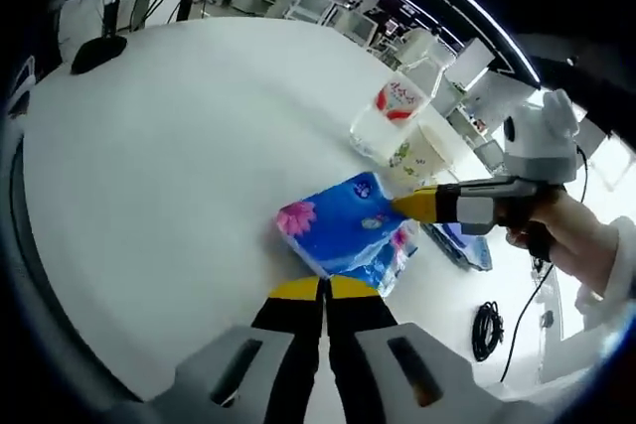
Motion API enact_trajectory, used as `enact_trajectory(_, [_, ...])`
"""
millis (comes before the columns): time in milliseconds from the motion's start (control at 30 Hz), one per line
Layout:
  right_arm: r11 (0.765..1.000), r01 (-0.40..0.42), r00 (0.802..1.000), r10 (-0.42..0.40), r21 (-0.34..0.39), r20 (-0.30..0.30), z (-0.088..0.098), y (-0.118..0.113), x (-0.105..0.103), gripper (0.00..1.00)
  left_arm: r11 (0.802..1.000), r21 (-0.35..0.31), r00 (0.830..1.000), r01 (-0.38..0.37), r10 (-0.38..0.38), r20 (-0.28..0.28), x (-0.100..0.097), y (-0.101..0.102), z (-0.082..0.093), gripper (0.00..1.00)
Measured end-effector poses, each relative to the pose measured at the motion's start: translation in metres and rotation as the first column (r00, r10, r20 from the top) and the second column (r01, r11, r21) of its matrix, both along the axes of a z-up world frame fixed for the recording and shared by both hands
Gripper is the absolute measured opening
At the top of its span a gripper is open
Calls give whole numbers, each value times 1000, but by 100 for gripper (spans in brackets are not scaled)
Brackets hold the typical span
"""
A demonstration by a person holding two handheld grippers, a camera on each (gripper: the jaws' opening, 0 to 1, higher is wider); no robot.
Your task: Arrange the tabletop items into an orderly group along one side of the table until the central work area is clear of visible clutter.
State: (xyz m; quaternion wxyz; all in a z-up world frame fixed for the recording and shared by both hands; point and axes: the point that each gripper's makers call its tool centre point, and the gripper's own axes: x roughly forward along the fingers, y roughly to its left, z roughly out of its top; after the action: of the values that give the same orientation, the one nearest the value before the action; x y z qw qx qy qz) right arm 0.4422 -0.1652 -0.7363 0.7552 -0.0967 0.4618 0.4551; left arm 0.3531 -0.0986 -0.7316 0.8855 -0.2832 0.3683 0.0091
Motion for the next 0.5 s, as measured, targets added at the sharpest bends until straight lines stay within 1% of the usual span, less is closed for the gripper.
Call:
enact_trajectory(33, [999,26,1000,-26,23,-13,3,-6,-3,0,1000,-2,1000,-1,1,9,1,1,3,0])
enact_trajectory(100, [998,47,999,-46,51,-22,9,-14,-8,0,1000,12,1000,13,-13,29,3,0,9,0])
enact_trajectory(133, [996,57,998,-56,64,-25,12,-17,-11,0,999,28,999,31,-32,44,4,-2,12,0])
enact_trajectory(167, [992,82,996,-81,93,-24,18,-22,-13,0,997,47,996,54,-57,64,6,-4,16,0])
enact_trajectory(200, [988,107,994,-105,110,-23,21,-26,-14,0,993,70,991,90,-97,96,8,-8,22,0])
enact_trajectory(233, [981,144,990,-140,129,-34,26,-34,-16,0,989,91,985,116,-126,118,9,-12,27,0])
enact_trajectory(267, [975,169,985,-163,145,-47,29,-39,-18,0,980,127,979,156,-170,111,6,-17,28,0])
enact_trajectory(300, [964,210,978,-203,161,-58,33,-46,-19,0,974,139,975,177,-193,112,6,-21,29,0])
enact_trajectory(367, [950,253,967,-246,182,-64,39,-55,-20,0,961,168,963,218,-239,120,6,-31,33,0])
enact_trajectory(400, [937,286,958,-278,200,-68,44,-61,-20,0,956,178,959,232,-255,123,6,-34,35,0])
enact_trajectory(500, [909,346,938,-336,234,-83,53,-73,-22,0,951,186,951,248,-275,143,13,-43,44,0])
